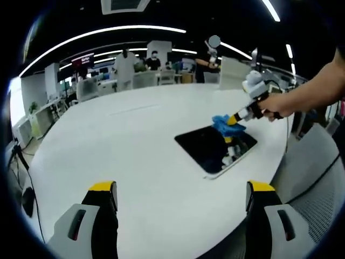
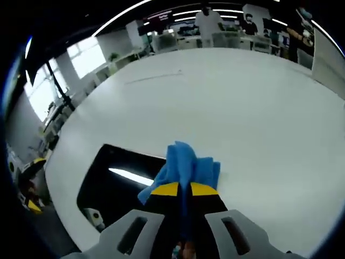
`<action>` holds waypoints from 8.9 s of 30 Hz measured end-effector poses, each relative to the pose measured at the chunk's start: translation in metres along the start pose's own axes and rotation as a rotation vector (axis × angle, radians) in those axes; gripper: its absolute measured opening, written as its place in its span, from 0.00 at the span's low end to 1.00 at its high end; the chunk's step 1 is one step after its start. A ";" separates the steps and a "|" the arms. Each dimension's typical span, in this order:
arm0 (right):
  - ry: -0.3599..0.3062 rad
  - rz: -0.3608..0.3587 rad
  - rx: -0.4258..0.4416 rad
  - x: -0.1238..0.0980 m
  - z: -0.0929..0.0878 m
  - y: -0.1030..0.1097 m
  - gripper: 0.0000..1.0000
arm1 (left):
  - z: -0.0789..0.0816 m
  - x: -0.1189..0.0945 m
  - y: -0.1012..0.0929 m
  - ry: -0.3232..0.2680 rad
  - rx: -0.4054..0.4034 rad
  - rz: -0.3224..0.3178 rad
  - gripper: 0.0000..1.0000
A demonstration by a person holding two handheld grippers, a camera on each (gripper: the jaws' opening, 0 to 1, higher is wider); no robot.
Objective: Wipe the mirror surface with the cleaning cloth until all visible marks leave the cleaned area.
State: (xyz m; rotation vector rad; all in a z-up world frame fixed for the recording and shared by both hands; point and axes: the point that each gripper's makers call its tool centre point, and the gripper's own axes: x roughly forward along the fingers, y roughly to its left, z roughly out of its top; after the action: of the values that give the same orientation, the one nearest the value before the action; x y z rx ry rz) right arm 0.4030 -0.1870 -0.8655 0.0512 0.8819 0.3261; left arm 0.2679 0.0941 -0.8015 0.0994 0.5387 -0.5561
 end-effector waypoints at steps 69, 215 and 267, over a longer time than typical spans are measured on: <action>0.077 0.189 -0.050 0.058 0.023 0.157 0.00 | -0.006 0.002 0.001 0.027 0.018 0.007 0.99; 0.092 0.051 -0.006 -0.030 -0.034 -0.012 0.00 | -0.001 0.000 0.001 0.000 0.013 0.018 0.99; 0.117 0.063 0.101 -0.061 -0.076 0.006 0.00 | -0.002 0.001 -0.005 0.009 0.012 -0.014 0.99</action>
State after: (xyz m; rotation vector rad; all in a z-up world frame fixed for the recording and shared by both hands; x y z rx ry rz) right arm 0.3073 -0.2063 -0.8676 0.1548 1.0142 0.3465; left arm 0.2650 0.0894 -0.8037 0.1094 0.5452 -0.5726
